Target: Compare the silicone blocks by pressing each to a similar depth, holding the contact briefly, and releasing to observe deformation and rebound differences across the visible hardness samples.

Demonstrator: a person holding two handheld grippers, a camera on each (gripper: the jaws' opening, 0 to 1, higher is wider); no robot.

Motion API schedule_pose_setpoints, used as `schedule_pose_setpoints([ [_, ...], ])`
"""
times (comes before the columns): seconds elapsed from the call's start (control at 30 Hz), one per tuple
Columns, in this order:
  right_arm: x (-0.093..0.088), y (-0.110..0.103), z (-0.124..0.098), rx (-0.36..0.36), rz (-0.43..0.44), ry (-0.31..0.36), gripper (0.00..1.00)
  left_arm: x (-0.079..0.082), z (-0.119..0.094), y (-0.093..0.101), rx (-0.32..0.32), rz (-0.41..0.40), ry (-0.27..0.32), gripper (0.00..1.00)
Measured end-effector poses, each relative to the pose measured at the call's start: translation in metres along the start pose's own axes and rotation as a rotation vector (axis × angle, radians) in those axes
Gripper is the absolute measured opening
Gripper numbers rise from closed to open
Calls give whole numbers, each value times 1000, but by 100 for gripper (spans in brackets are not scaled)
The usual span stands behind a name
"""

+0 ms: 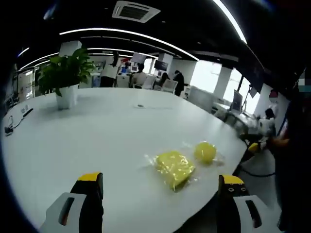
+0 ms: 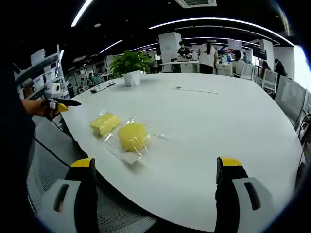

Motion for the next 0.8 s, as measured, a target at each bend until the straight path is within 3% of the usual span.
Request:
schedule_pose_setpoints([
  [0.4,2,6,7,-6,1,-6,97,7,-4,-4,27,-44,42,100],
  [0.8,1,7,8,-14,11,-3,97,2,3,-6,7,-60,16,100],
])
Point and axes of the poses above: the point that each gripper's makers call its tool centre point, and the gripper's own axes: z roughly forward along the fingers, y roughly to its right, x roughly out of its top, the point moved 9 cm from there along -z, roughly backward along the fingers, and after that the axes turned 1 degree about -x, right-handed, at the moved point
